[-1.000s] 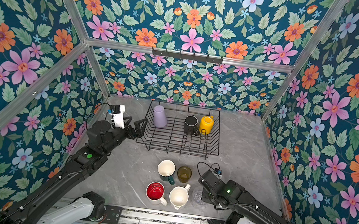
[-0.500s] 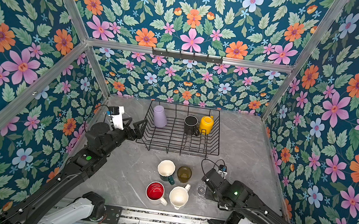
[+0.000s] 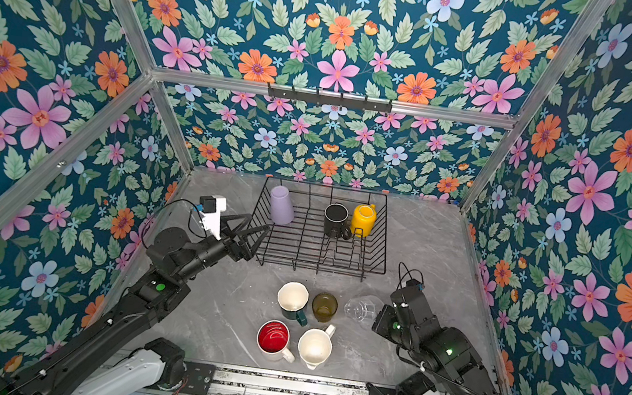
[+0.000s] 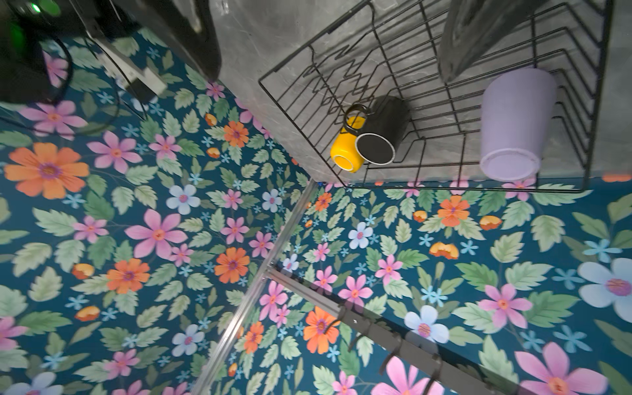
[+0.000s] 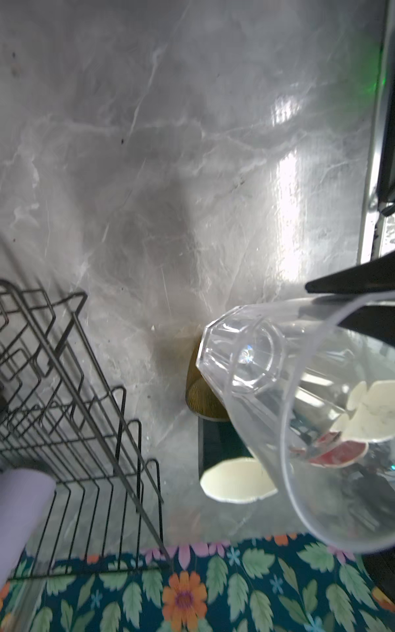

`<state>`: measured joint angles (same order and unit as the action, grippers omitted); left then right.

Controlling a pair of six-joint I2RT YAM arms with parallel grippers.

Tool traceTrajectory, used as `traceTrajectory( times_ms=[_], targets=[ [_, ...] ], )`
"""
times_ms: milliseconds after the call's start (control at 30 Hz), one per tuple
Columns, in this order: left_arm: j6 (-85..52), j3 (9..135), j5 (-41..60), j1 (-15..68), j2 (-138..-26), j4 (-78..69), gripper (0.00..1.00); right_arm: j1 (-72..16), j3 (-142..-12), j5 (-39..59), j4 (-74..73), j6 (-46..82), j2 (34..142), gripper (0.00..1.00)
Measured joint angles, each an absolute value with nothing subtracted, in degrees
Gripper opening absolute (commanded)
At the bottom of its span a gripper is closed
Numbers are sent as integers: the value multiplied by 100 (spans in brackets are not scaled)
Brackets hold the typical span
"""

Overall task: Load the cups into the dish rack
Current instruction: 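Lift the clear glass toward the left gripper while the left gripper approaches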

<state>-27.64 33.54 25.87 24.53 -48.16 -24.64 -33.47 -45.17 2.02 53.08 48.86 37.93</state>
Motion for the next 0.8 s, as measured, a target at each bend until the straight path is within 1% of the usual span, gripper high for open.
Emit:
traceTrajectory(
  times_ms=[133,300,800],
  targets=[
    [-2864,3218,3275,2453,-4853,-2886,100,-3079,-4720,580,4890,4781,3885,0],
    [-3006,3037,3896,2453,-4860,-3308,100,-2740,-4648,1321,4016,4799,3933,0],
    [-3065,2897,4694,2451,-4991,-3791,100,-2615,-4512,3345,1063,5395,4890,0]
  ],
)
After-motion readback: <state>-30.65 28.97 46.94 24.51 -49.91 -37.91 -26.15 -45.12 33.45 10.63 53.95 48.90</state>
